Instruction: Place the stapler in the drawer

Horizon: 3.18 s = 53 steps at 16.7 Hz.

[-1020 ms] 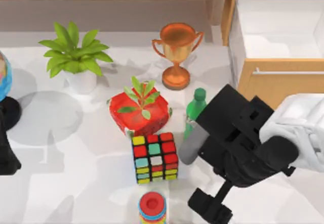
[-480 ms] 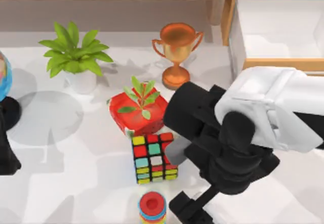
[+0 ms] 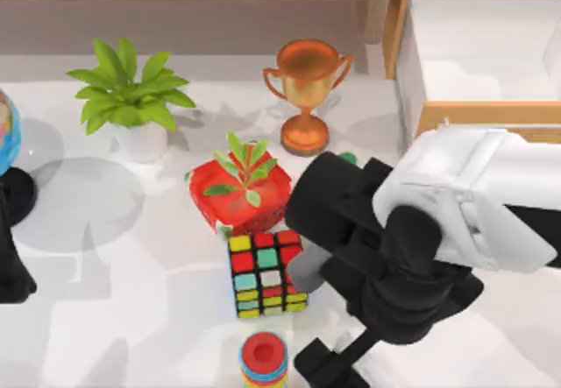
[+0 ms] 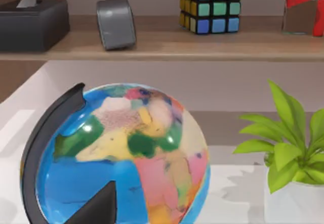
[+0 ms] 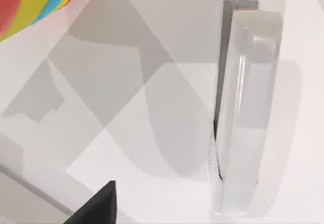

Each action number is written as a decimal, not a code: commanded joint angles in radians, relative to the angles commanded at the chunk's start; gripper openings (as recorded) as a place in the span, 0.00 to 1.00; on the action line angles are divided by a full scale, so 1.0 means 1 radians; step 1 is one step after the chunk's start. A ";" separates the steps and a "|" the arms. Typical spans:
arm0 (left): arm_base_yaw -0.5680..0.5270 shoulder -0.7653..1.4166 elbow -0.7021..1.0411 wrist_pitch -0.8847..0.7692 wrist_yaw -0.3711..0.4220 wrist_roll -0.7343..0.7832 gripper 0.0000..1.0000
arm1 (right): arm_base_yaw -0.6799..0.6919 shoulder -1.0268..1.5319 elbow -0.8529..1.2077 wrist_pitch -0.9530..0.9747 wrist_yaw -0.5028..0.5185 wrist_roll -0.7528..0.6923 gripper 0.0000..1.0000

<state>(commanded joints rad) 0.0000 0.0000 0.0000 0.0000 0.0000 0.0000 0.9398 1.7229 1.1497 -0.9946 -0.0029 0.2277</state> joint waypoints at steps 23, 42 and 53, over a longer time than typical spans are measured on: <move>0.000 0.000 0.000 0.000 0.000 0.000 1.00 | 0.003 0.116 -0.123 0.237 0.000 0.003 0.40; 0.000 0.000 0.000 0.000 0.000 0.000 1.00 | -0.046 0.099 -0.137 0.186 0.012 -0.003 0.00; 0.000 0.000 0.000 0.000 0.000 0.000 1.00 | 0.001 0.057 -0.062 0.117 -0.001 0.002 0.00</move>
<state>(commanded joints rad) 0.0000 0.0000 0.0000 0.0000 0.0000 0.0000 0.9411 1.7800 1.0880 -0.8772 -0.0034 0.2296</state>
